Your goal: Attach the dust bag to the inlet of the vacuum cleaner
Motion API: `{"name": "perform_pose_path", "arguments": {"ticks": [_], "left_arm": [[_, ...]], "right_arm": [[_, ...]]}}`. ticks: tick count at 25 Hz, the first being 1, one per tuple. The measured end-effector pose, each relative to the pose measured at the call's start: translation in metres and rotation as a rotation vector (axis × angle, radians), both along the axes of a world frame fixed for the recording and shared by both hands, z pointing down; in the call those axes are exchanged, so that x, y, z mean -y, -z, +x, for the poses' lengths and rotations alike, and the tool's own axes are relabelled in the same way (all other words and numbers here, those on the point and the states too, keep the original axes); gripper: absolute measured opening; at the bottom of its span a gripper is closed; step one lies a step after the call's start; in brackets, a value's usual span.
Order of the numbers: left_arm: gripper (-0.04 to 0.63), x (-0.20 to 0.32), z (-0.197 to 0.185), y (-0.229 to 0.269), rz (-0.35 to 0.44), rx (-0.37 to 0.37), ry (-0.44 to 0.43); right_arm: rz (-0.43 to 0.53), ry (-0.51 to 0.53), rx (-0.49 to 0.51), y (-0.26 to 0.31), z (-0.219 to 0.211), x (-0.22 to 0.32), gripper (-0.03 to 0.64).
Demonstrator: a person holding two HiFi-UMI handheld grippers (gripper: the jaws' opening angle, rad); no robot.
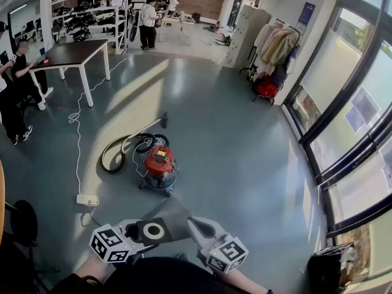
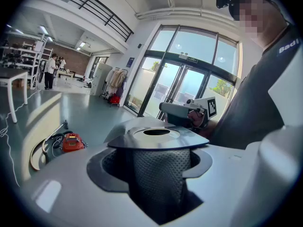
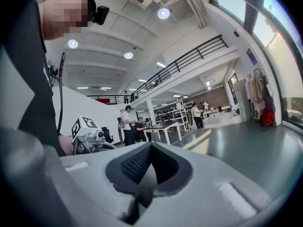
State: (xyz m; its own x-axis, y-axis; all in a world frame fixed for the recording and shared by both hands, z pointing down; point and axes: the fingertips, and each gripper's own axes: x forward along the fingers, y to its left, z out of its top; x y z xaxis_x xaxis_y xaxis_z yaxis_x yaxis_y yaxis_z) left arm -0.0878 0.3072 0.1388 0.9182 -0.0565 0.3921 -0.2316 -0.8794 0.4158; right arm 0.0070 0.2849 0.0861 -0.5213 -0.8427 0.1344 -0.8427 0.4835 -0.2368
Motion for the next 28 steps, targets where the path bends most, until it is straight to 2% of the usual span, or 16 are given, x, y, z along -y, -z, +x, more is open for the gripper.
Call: {"name": "perform_pose_path", "arguments": {"ticks": [15,25,28], "left_arm": [[0.305,-0.003,0.02,-0.001,-0.008,0.011,0.013],[0.305,-0.002,0.052,-0.009,0.008,0.033,0.071],[0.305,-0.002,0.063,-0.009,0.024,0.048,0.096]], "right_arm": [[-0.001,0.013,-0.009,-0.002,0.018,-0.002,-0.009],[0.061,0.048,-0.13,-0.012,0.044,-0.001,-0.008],[0.079,0.063,-0.13,-0.014,0.055,0.0,-0.008]]}}
